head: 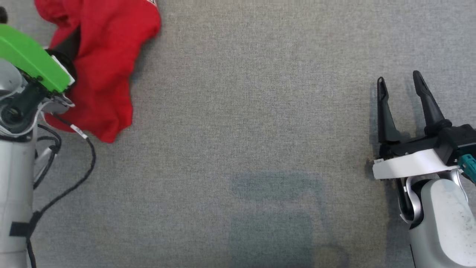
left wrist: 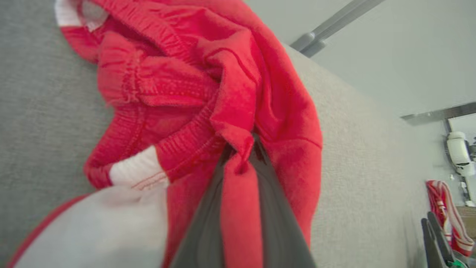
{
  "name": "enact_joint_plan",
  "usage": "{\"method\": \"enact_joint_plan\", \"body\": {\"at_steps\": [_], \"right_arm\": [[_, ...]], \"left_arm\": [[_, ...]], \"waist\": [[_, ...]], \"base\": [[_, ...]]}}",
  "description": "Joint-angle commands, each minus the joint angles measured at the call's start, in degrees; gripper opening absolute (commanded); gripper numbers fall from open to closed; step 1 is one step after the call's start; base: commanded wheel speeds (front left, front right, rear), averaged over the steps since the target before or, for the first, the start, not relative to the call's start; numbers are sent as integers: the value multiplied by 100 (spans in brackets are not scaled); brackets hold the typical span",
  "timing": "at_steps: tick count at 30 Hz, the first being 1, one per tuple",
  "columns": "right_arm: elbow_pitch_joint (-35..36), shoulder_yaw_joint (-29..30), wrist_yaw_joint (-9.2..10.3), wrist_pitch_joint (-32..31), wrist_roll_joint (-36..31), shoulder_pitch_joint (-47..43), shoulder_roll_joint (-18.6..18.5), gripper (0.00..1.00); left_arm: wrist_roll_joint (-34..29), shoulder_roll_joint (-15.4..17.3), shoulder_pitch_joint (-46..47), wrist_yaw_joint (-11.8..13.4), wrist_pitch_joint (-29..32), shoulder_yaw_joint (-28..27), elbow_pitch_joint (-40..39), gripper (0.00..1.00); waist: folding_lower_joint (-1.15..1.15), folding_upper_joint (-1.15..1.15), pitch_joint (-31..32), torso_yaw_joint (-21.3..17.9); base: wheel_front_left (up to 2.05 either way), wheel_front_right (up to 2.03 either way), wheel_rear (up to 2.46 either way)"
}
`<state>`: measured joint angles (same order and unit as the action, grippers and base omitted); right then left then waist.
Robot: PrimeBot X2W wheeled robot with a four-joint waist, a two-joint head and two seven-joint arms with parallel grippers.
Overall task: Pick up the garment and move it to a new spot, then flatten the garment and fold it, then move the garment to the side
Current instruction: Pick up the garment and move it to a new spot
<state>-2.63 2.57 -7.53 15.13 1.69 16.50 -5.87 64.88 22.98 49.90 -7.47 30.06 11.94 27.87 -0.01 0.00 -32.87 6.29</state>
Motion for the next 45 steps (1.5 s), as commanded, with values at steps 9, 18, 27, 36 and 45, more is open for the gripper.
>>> {"method": "enact_joint_plan", "body": {"at_steps": [9, 18, 27, 36, 45], "right_arm": [[-313, -108, 8, 1, 304, -270, 266, 100], [-359, -124, 8, 1, 743, -365, 291, 100], [-355, -28, 8, 1, 893, -521, 294, 100], [-340, 28, 8, 1, 815, -666, 294, 100], [-370, -101, 8, 1, 581, -702, 294, 100]], "left_arm": [[638, -221, -1731, 954, 790, 311, -3720, 0], [-139, -638, -2246, 1580, 967, 1639, -5670, 0], [-1434, -923, -1997, 1393, 89, 2154, -4484, 0], [-2211, -1120, -1400, 1411, -1269, 1794, -2109, 0], [-2177, -1716, -1026, 1221, -1937, 1879, -812, 100]], "waist": [[1, 0, 828, -397], [1, 0, 857, -873], [1, 0, 843, -1164], [1, 0, 999, -1175], [1, 0, 1192, -862]], "base": [[0, 0, 0], [0, 0, 0], [0, 0, 0], [0, 0, 0], [0, 0, 0]]}}
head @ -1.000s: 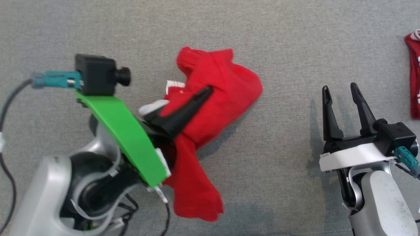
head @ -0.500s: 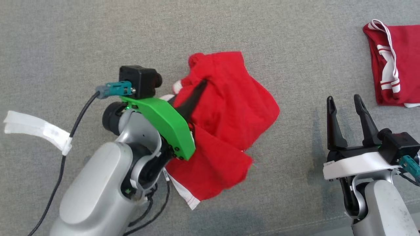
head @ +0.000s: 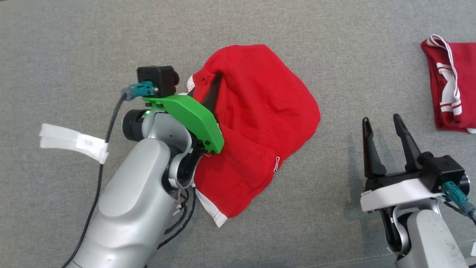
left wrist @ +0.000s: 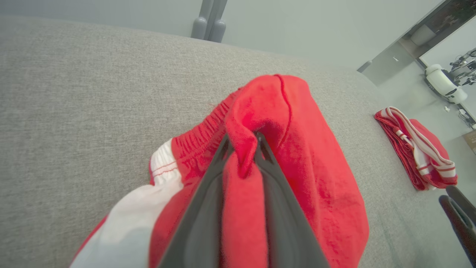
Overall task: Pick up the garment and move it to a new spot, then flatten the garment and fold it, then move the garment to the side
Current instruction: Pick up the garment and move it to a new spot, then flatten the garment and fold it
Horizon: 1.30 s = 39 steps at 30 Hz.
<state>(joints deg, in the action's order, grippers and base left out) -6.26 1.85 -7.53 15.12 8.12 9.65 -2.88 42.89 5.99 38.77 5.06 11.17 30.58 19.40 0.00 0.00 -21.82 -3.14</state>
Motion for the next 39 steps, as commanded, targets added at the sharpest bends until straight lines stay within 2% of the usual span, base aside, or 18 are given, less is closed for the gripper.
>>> {"method": "enact_joint_plan", "body": {"at_steps": [1, 6, 10, 16, 23, 32, 33, 34, 35, 39], "right_arm": [[-2, -93, 8, 2, -91, -24, -6, 100], [34, -601, 8, 2, -284, -217, -4, 100], [13, -1237, 8, 2, -338, -472, -4, 100], [-269, -2353, 8, 3, -102, -755, -11, 100], [-803, -2690, 8, 3, 20, -594, -11, 100], [-1409, -3029, 8, 7, 394, -152, -10, 100], [-1492, -3088, 8, 7, 437, -97, -12, 81], [-1539, -3133, 8, 7, 485, -32, -11, 33], [-1613, -3188, 8, 7, 552, 21, -11, 0], [-1696, -2793, 8, -18, 598, 153, -23, 0]], "left_arm": [[-33, -56, 129, -93, -91, 114, 102, 100], [-585, -45, 266, -228, -374, 605, 165, 100], [-810, 44, 248, -121, -655, 654, -170, 100], [-939, 345, -298, 128, -1104, 528, -770, 100], [-761, 547, -985, 301, -1302, 377, -1231, 100], [-775, 534, -1252, 343, -1523, 415, -1389, 100], [-763, 538, -1274, 344, -1542, 410, -1383, 100], [-753, 546, -1291, 361, -1565, 394, -1368, 100], [-739, 559, -1317, 364, -1595, 380, -1355, 100], [-692, 663, -1439, 428, -1646, 286, -1349, 100]], "waist": [[0, 0, 120, 99], [0, 0, 334, 176], [0, 0, 491, 244], [0, 0, 669, 437], [0, 0, 684, 860], [0, 0, 716, 1216], [0, 0, 725, 1233], [0, 0, 736, 1242], [0, 0, 753, 1238], [0, 0, 815, 1067]], "base": [[0, 0, 0], [0, 0, 0], [0, 0, 0], [0, 0, 0], [0, 0, 0], [0, 0, 0], [0, 0, 0], [0, 0, 0], [0, 0, 0], [0, 0, 0]]}}
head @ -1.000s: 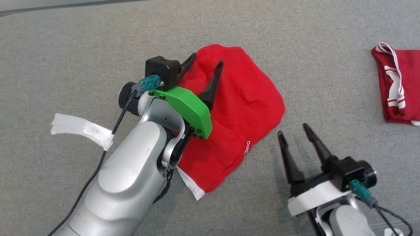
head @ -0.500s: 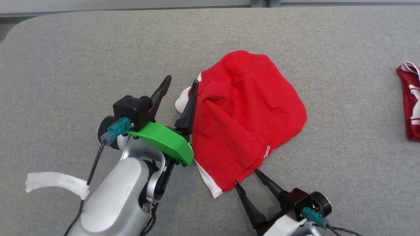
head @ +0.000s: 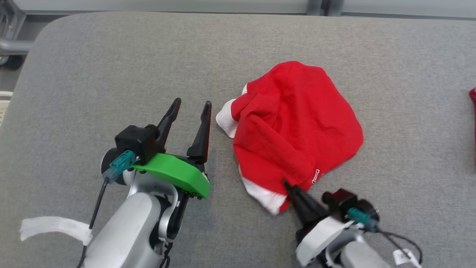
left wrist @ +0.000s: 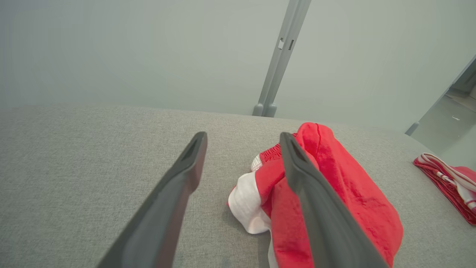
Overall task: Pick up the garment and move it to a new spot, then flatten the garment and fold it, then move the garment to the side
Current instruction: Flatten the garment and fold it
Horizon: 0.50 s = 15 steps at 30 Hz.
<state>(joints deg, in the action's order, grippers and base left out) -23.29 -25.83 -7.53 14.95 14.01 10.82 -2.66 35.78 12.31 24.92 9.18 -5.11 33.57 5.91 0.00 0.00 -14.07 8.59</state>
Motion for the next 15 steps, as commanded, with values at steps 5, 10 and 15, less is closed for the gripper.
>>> {"method": "enact_joint_plan", "body": {"at_steps": [5, 10, 15], "right_arm": [[664, 814, 8, -438, 22, -54, -458, 0], [1481, 1520, 8, -1083, 274, -45, -1067, 0], [1480, 2187, 9, -1657, 279, 122, -1548, 0]], "left_arm": [[98, 138, -187, 49, -41, -102, -52, 100], [111, 99, -191, -4, 33, -11, -32, 100], [141, 28, -108, -57, 87, 105, 71, 100]], "waist": [[0, 0, 124, -430], [0, 0, 142, -695], [0, 0, 124, -825]], "base": [[0, 0, 0], [0, 0, 0], [0, 0, 0]]}}
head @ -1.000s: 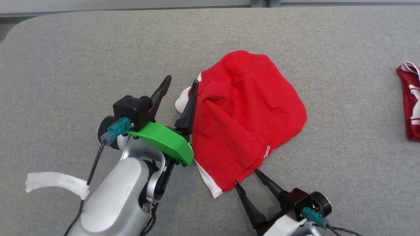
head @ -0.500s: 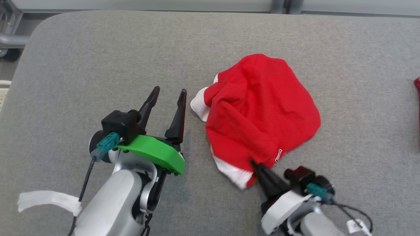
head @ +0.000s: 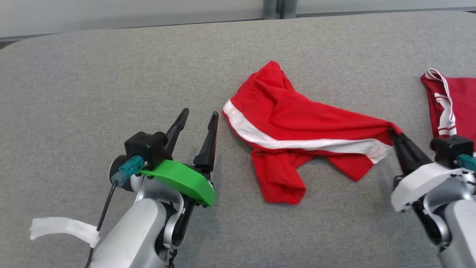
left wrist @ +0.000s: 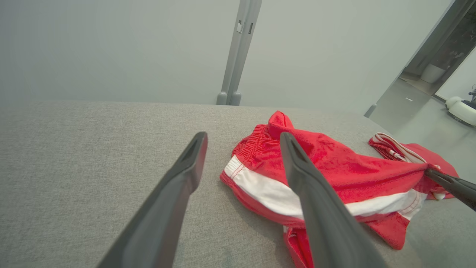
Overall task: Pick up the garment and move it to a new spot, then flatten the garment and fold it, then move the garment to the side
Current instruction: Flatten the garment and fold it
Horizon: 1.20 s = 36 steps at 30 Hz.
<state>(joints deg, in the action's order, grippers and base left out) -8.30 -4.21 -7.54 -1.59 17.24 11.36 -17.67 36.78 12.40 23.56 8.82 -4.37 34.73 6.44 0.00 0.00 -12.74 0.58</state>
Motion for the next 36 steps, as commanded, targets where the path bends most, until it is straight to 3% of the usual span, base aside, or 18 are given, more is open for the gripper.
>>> {"method": "enact_joint_plan", "body": {"at_steps": [1, 9, 10, 11, 12, 17, 24, 30, 36], "right_arm": [[-99, 99, 9, -55, -113, 80, -105, 0], [-760, 515, 7, -259, -569, 133, -49, 0], [-814, 539, 7, -247, -618, 137, -3, 34], [-853, 561, 7, -229, -655, 131, 41, 75], [-875, 571, 7, -214, -686, 110, 72, 100], [-797, 739, 7, -135, -787, -127, 170, 100], [57, 1118, 7, 68, -1004, -741, 245, 100], [792, 1274, 7, 683, -1156, -1215, 472, 100], [747, 1135, 7, 1405, -1296, -1504, 702, 100]], "left_arm": [[39, 11, 54, -30, 4, -1, 27, 100], [63, 47, 98, -68, 47, 51, 86, 100], [67, 48, 91, -72, 43, 55, 89, 100], [60, 54, 79, -69, 37, 57, 93, 100], [67, 62, 58, -61, 36, 56, 98, 100], [105, 113, -72, -15, -14, 11, 71, 100], [113, 435, -502, 127, -260, -211, -281, 100], [-5, 791, -958, 348, -637, -496, -457, 100], [-42, 1132, -1553, 418, -934, -814, -347, 100]], "waist": [[0, 0, -19, -18], [0, 0, -120, 55], [0, 0, -130, 60], [0, 0, -138, 60], [0, 0, -141, 56], [0, 0, -96, -17], [0, 0, 81, -329], [0, 0, 253, -518], [0, 0, 540, -560]], "base": [[0, 0, 0], [0, 0, 0], [0, 0, 0], [0, 0, 0], [0, 0, 0], [0, 0, 0], [0, 0, 0], [0, 0, 0], [0, 0, 0]]}}
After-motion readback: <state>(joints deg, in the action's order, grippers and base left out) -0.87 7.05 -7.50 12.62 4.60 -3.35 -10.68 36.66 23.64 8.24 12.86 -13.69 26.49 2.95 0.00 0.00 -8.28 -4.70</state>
